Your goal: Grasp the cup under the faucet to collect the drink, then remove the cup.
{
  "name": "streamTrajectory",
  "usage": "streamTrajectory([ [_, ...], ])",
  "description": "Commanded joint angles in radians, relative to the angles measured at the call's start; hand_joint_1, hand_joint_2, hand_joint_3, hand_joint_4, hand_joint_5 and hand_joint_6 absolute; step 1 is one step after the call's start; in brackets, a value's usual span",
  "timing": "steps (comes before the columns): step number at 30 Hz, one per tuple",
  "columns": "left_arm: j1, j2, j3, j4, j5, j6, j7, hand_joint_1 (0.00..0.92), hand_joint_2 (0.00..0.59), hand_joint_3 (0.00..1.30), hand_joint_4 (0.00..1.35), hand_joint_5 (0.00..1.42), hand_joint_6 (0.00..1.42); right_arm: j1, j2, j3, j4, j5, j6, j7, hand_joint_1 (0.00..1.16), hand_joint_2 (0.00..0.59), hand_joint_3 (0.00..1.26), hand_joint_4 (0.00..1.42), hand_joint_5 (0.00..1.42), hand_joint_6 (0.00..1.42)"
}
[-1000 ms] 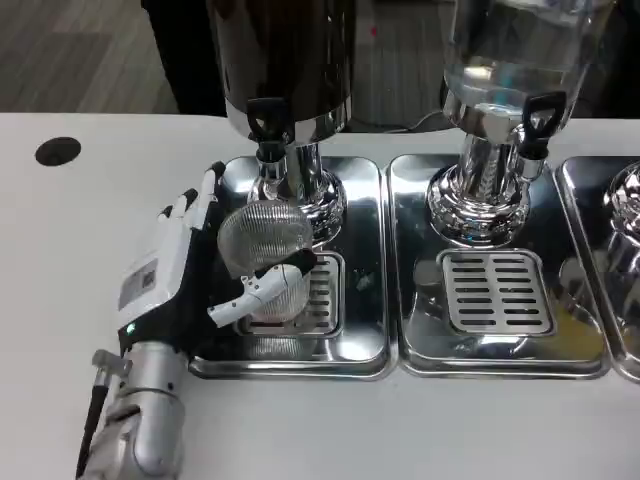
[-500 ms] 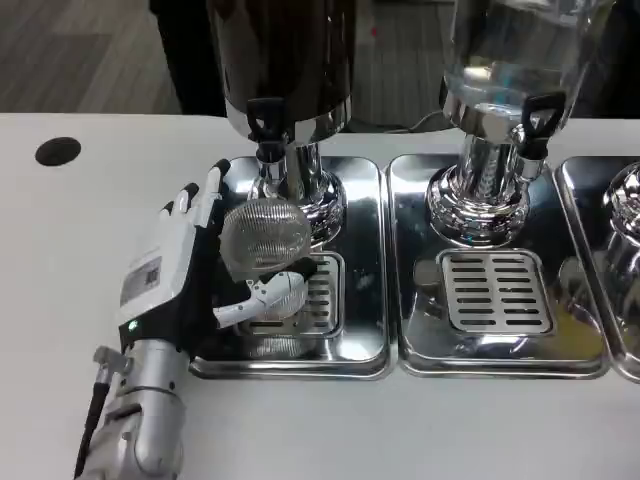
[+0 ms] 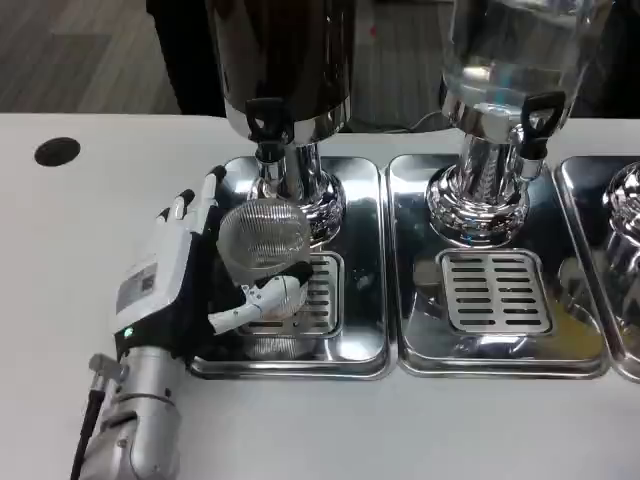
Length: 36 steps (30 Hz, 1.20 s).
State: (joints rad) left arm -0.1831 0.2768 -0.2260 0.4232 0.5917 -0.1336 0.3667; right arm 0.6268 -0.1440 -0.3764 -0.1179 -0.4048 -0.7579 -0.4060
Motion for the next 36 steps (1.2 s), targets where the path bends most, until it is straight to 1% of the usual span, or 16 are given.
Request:
streamTrajectory([
  [1, 0.020, 0.017, 0.007, -0.026, -0.011, -0.019, -0.012, 0.309, 0.032, 0.00, 0.00, 0.00, 0.00, -0.001, 0.007, -0.004, 0.004, 0.005, -0.017, 0.004, 0.60, 0.586, 0.34, 0.24, 0.19, 0.04],
  [12, 0.059, 0.021, 0.014, -0.113, -0.014, -0.023, -0.031, 0.316, 0.039, 0.00, 0.00, 0.00, 0.00, -0.004, 0.015, -0.001, -0.001, 0.004, -0.017, 0.010, 0.60, 0.586, 0.34, 0.24, 0.19, 0.05],
  [16, 0.081, 0.019, 0.015, -0.172, -0.012, -0.017, -0.042, 0.321, 0.041, 0.00, 0.00, 0.00, 0.00, -0.001, 0.017, -0.002, 0.002, 0.004, -0.020, 0.010, 0.60, 0.586, 0.34, 0.24, 0.19, 0.05],
  [19, 0.109, 0.023, 0.024, -0.246, -0.016, -0.011, -0.059, 0.325, 0.044, 0.00, 0.00, 0.00, 0.00, 0.002, 0.019, -0.004, 0.006, 0.008, -0.023, 0.009, 0.60, 0.586, 0.34, 0.24, 0.19, 0.05],
  [21, 0.130, 0.025, 0.034, -0.301, -0.019, 0.000, -0.073, 0.327, 0.047, 0.00, 0.00, 0.00, 0.00, 0.004, 0.021, -0.006, 0.008, 0.009, -0.026, 0.009, 0.60, 0.586, 0.34, 0.24, 0.19, 0.05],
  [23, 0.156, 0.026, 0.055, -0.374, -0.039, 0.010, -0.095, 0.330, 0.049, 0.00, 0.00, 0.00, 0.00, 0.006, 0.023, -0.008, 0.009, 0.012, -0.027, 0.009, 0.60, 0.586, 0.34, 0.24, 0.19, 0.05],
  [27, 0.196, 0.029, 0.093, -0.474, -0.063, 0.030, -0.140, 0.334, 0.053, 0.00, 0.00, 0.00, 0.00, 0.006, 0.028, -0.006, 0.011, 0.012, -0.027, 0.011, 0.60, 0.586, 0.34, 0.24, 0.19, 0.05],
  [30, 0.217, 0.036, 0.120, -0.527, -0.076, 0.048, -0.178, 0.341, 0.062, 0.00, 0.00, 0.00, 0.00, 0.006, 0.033, -0.002, 0.008, 0.010, -0.026, 0.012, 0.60, 0.586, 0.34, 0.24, 0.19, 0.05],
  [33, 0.229, 0.045, 0.140, -0.574, -0.063, 0.069, -0.201, 0.344, 0.063, 0.00, 0.00, 0.00, 0.00, 0.009, 0.039, -0.002, 0.002, 0.011, -0.027, 0.012, 0.60, 0.586, 0.34, 0.24, 0.19, 0.05],
  [34, 0.232, 0.045, 0.147, -0.591, -0.062, 0.078, -0.209, 0.345, 0.064, 0.00, 0.00, 0.00, 0.00, 0.010, 0.041, -0.002, 0.000, 0.011, -0.027, 0.012, 0.60, 0.586, 0.34, 0.24, 0.19, 0.05],
  [36, 0.233, 0.047, 0.168, -0.650, -0.072, 0.124, -0.247, 0.363, 0.074, 0.00, 0.00, 0.00, 0.00, 0.016, 0.049, -0.001, -0.009, 0.013, -0.027, 0.014, 0.60, 0.586, 0.34, 0.24, 0.19, 0.05],
])
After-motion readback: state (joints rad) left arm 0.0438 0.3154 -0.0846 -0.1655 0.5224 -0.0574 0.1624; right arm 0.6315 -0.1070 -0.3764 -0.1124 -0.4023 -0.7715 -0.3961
